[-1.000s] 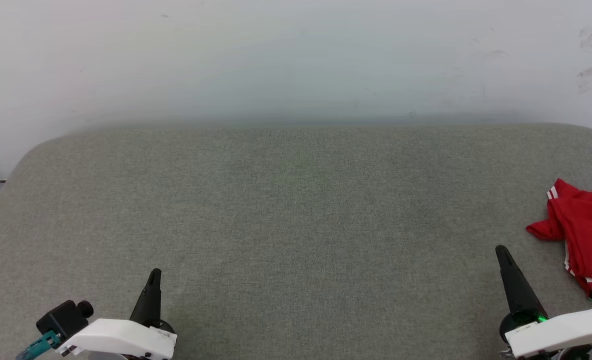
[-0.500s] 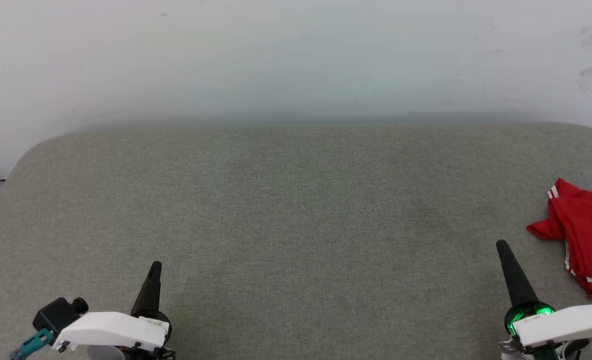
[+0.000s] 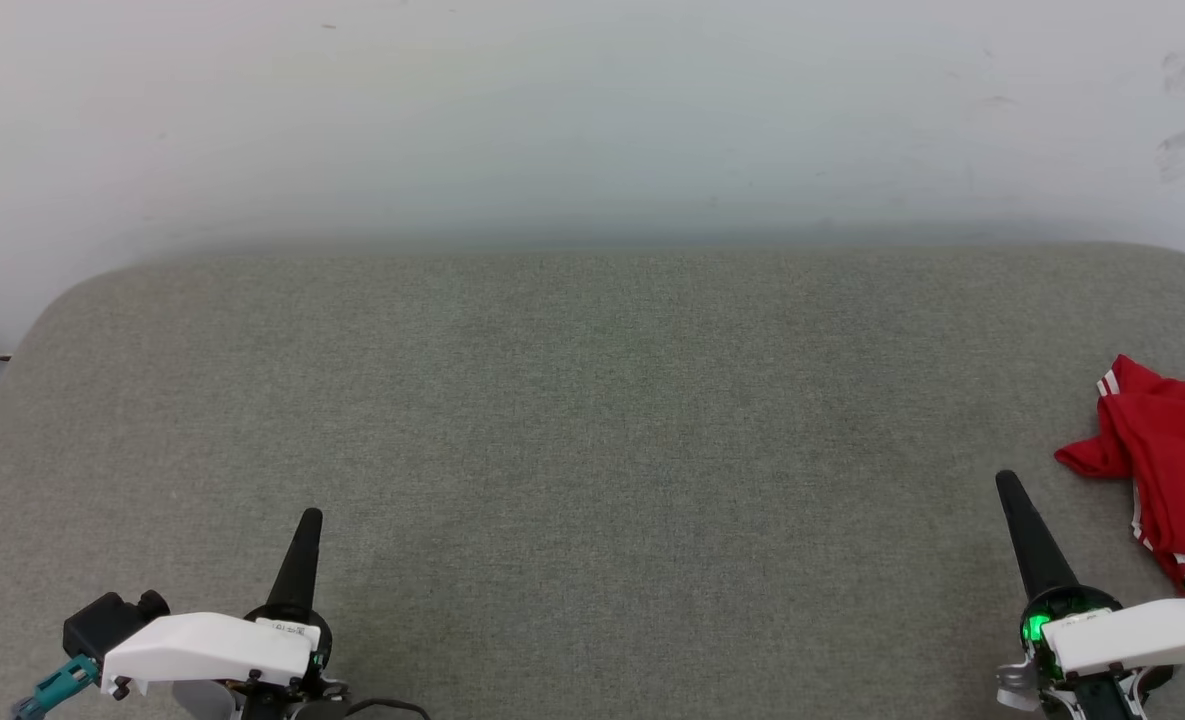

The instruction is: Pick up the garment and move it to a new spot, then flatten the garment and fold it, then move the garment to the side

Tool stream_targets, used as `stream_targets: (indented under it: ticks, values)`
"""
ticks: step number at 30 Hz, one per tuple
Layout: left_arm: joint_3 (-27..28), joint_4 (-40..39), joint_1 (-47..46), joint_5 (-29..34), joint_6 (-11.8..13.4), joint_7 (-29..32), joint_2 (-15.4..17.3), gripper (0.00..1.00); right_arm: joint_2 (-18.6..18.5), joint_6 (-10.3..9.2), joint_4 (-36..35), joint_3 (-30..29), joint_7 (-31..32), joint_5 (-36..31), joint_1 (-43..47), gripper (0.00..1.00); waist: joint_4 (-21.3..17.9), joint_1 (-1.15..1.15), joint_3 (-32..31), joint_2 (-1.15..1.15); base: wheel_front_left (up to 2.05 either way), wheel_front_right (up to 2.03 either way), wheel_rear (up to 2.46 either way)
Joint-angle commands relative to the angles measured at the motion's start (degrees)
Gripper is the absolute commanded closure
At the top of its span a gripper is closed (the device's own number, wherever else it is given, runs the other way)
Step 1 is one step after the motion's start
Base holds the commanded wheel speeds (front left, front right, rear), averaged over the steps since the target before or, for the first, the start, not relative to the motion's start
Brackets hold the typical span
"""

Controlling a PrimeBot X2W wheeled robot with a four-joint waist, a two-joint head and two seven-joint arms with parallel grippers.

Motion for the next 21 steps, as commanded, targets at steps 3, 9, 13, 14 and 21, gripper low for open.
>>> stream_targets:
  ticks: [3, 9, 13, 14, 21]
  values:
    - [0.79, -0.08, -1.29, -2.03, -0.63, 0.6, -0.36, 1.0, -0.34, 0.0, 0.33, -0.18, 0.2, 2.29, -1.58, 1.0, 0.01, -0.01, 0.03, 0.0, 0.0, 0.0, 0.0]
    - [1.43, 0.22, -1.79, -4.92, -1.09, 1.41, -0.73, 1.0, -0.29, 0.0, 1.37, -0.34, 0.39, 5.43, -2.38, 1.0, 0.01, -0.01, 0.11, 0.0, 0.0, 0.0, 0.0]
    - [1.91, 0.44, -2.13, -6.73, -1.29, 1.94, -0.99, 1.0, -0.26, -0.01, 1.99, -0.44, 0.51, 7.44, -2.6, 1.0, 0.02, -0.01, 0.16, 0.0, 0.0, 0.0, 0.0]
    - [2.03, 0.49, -2.14, -7.2, -1.37, 2.13, -1.07, 1.0, -0.25, -0.01, 2.15, -0.47, 0.56, 7.93, -2.72, 1.0, 0.02, -0.01, 0.17, 0.0, 0.0, 0.0, 0.0]
    - [2.69, 0.86, -2.52, -10.21, -1.84, 2.97, -1.61, 1.0, -0.16, -0.01, 3.24, -0.64, 0.89, 11.21, -3.48, 1.0, 0.03, -0.01, 0.26, 0.0, 0.0, 0.0, 0.0]
